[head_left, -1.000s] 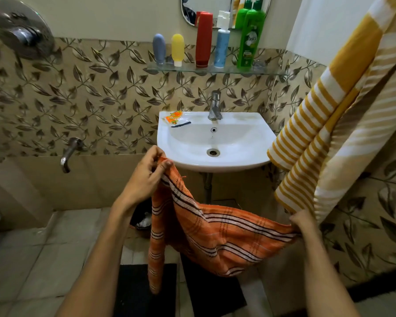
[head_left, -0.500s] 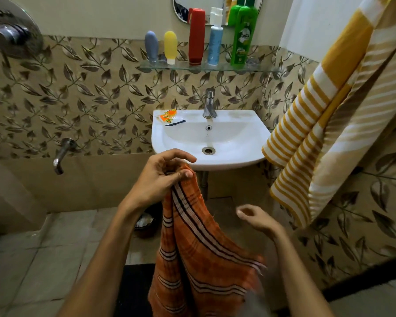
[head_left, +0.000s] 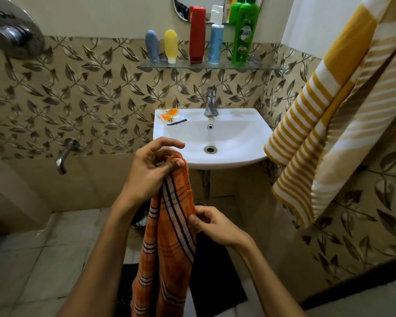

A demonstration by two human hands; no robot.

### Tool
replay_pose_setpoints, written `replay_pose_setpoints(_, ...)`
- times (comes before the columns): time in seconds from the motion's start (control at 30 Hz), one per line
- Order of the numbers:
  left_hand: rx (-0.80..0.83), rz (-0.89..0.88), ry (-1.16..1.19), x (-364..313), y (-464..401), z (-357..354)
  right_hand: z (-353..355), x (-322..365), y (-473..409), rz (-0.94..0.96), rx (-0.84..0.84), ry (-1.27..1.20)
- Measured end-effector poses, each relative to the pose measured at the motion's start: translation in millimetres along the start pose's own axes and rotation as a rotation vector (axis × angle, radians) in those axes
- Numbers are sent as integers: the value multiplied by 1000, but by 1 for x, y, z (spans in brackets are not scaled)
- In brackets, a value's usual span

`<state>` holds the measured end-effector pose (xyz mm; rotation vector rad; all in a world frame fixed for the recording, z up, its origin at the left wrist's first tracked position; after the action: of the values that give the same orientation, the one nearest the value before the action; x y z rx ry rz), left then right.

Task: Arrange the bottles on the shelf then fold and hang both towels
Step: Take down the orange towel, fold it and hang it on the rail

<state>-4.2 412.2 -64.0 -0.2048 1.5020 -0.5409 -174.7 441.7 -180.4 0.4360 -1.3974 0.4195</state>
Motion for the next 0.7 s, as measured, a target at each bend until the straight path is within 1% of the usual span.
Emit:
replay_pose_setpoints(0.07,-35,1,-67,3,-1,6,3,0,0,0,-84,66)
replay_pose_setpoints(0.17,-114,12,-347,13,-3,13,6,3,0,75,-289,112)
replay_pose_setpoints(0.23,-88,67,-495,17,-1,13,5,11,-2,130,-372,137)
replay_pose_setpoints(0.27,-26,102,-522,19,1,11,5,15,-4,151,-388,163)
replay_pose_setpoints(0.4,418,323,-525,24,10,-4,5,35,-7,225,-356,290)
replay_pose_setpoints(0.47,535,352,-530,25,10,-7,9,41,-6,239,-365,317)
replay_pose_setpoints(0.57,595,380,-560,23,7,-5,15,42,-5,246,-375,329)
replay_pose_setpoints(0.63,560,358,-539,21,6,-6,15,42,-4,235,-330,248)
replay_pose_setpoints(0.7,508,290,-514,16,5,-7,16,41,-2,218,-286,216)
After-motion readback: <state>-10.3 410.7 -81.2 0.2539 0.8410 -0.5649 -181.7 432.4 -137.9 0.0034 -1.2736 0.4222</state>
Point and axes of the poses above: each hand's wrist, its own y-axis away from the middle knuckle, its own z-axis out of the back of the hand, x = y × z, the point moved 1 cm from there along -y, towards the middle knuckle, and after that the axes turned 2 degrees about y, right-handed, at the moved point
